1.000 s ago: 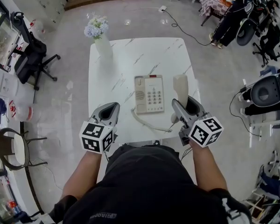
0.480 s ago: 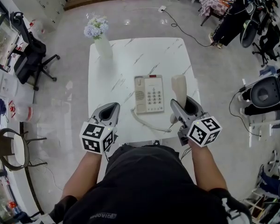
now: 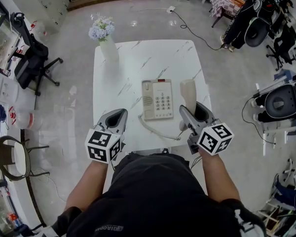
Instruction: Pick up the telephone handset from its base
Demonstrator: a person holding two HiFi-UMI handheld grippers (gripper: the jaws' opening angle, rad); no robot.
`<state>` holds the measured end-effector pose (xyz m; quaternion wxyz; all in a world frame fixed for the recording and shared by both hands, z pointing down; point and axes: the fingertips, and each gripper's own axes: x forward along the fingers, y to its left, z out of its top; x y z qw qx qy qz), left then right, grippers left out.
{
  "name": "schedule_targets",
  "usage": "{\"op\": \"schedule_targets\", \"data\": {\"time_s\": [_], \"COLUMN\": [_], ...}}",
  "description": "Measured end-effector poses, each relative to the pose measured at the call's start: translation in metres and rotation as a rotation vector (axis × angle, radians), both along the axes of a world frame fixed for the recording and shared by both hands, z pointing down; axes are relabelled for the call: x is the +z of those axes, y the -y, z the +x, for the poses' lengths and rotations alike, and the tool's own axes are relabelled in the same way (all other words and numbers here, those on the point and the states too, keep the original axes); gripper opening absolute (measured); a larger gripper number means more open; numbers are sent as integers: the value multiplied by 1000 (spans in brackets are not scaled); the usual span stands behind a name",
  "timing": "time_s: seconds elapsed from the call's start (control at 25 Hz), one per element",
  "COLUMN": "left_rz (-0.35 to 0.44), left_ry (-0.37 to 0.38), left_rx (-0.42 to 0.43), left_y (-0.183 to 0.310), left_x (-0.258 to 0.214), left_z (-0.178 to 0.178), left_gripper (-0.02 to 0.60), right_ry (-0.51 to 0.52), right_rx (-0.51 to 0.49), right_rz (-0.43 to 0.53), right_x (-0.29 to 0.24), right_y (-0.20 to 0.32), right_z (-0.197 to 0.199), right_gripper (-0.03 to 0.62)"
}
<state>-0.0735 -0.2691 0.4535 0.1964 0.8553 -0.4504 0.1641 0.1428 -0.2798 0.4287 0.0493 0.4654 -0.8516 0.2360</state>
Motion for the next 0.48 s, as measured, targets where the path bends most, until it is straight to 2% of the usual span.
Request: {"op": "schedule_targets", "data": {"time_s": [0.48], "left_rz": [-1], "left_ry": [7], "left_rx": [11], "left_y": [3], "left_x": [0], "left_z": [3], "left_gripper": [3], "right_ry": [-7], "right_rx": [-8], "right_rz": [-7], "right_x": [3], "right_y": [3], "right_z": [-1], "right_gripper": [212]}}
